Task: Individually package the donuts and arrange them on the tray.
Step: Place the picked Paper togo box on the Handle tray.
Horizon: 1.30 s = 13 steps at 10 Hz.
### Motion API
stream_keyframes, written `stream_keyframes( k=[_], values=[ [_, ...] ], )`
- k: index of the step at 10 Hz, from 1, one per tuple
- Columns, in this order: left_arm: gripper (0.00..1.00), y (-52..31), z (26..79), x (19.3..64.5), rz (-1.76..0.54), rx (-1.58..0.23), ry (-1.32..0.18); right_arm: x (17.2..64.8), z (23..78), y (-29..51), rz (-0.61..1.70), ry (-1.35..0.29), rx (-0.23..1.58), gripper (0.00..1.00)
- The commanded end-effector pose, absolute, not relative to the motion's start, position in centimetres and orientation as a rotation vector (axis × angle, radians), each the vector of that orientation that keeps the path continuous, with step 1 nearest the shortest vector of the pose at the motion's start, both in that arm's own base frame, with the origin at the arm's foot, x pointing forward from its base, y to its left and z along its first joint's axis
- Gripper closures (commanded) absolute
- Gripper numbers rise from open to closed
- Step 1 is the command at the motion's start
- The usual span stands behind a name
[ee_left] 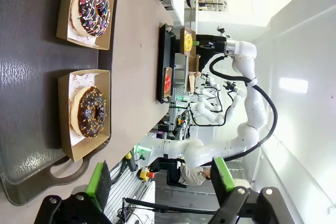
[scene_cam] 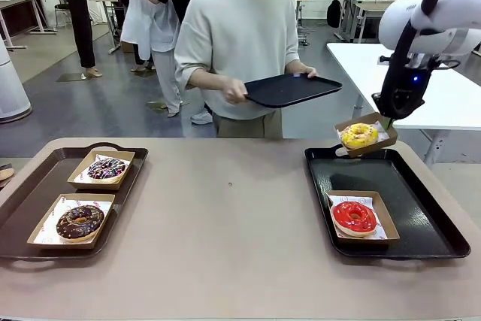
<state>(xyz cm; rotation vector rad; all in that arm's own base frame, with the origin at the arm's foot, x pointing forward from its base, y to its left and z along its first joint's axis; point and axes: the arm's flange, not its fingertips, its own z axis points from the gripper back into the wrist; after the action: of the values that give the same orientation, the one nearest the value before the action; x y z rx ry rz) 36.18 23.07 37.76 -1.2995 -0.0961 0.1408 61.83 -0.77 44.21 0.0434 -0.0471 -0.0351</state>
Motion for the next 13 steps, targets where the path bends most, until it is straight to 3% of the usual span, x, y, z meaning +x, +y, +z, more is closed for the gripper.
stream_keyframes(
  k=[1,13],
  values=[
    [0.00,23.1,37.9,36.1,0.139,-1.300,-0.102,61.9,42.9,-0.7,-0.045,-0.051,0.078,0.99],
    [0.00,23.1,37.9,36.1,0.139,-1.300,-0.102,61.2,41.3,-1.0,-0.071,-0.051,0.071,0.99]
  ],
)
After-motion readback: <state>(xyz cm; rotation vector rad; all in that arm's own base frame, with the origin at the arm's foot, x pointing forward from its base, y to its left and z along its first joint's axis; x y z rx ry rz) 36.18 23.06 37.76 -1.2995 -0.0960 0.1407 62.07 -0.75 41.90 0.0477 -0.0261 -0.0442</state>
